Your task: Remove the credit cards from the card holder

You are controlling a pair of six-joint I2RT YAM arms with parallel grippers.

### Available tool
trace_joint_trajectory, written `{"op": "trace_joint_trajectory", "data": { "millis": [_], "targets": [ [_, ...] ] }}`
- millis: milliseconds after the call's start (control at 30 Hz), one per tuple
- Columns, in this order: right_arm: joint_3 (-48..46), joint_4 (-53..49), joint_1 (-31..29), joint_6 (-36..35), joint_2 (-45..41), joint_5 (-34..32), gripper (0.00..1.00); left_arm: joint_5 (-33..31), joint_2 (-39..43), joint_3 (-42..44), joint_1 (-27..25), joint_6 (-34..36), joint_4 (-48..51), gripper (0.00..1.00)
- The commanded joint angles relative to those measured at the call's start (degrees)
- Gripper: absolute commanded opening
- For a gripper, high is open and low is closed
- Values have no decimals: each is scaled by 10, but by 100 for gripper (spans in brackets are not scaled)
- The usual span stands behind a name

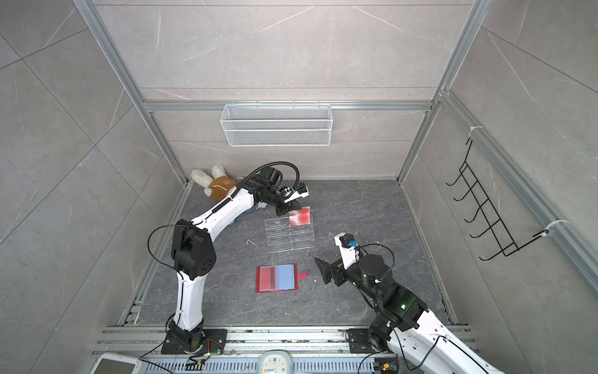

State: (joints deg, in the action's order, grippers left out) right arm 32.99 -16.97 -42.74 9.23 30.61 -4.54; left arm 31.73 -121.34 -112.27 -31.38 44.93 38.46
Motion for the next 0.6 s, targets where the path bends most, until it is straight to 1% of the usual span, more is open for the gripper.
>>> {"op": "trace_joint_trajectory", "data": {
  "millis": [0, 567],
  "targets": [
    [8, -9, -1, -10, 2, -1, 100, 28, -8, 4, 7, -5, -15, 0],
    [3, -1, -1, -11, 17, 10, 100, 52, -20, 21, 14, -4, -20, 0]
  ]
}}
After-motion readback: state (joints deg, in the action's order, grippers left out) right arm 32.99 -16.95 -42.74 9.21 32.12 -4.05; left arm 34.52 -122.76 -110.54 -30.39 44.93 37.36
